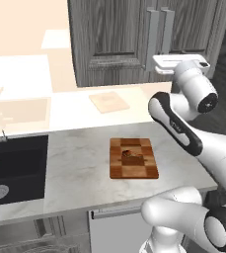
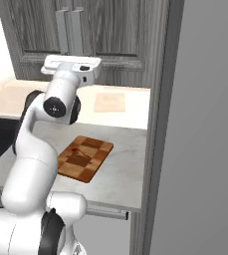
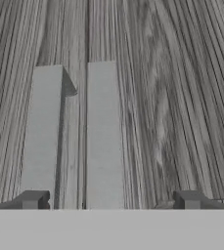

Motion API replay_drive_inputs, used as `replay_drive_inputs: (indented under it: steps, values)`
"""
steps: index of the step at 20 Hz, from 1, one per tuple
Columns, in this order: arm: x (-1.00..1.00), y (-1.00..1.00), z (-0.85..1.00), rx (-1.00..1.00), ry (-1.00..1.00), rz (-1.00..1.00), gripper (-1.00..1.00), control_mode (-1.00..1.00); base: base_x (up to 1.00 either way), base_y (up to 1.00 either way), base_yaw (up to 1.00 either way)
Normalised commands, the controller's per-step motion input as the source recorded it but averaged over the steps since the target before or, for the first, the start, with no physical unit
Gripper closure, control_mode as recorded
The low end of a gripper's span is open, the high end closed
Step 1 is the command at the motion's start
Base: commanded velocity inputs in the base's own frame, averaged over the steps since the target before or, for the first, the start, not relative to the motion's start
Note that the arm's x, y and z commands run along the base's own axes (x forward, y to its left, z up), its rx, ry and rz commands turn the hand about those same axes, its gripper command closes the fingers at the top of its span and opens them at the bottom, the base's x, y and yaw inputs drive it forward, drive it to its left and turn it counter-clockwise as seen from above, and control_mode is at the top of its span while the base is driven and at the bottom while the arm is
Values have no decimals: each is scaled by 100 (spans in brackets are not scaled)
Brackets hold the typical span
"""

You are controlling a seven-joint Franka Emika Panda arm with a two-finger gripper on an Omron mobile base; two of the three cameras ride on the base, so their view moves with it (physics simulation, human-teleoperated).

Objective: Open the cabinet, retrieve the rolling pin, and place it next to the meat on the cutting board to prepare for tenderizing.

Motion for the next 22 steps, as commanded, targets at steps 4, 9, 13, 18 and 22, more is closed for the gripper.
replay_drive_inputs:
  steps: [4, 9, 13, 18, 22]
  values:
    - [33, -17, 0, 1, 0, 2, -100, -100, 0, 0, 0]
    - [34, -13, 0, 0, 1, 0, -100, -100, 0, 0, 0]
    - [46, -2, 0, 0, 2, 0, -100, -100, 0, 0, 0]
    - [42, 0, 0, 0, 0, 0, -100, -100, 0, 0, 0]
    - [2, 0, 0, 0, -4, 0, -100, -100, 0, 0, 0]
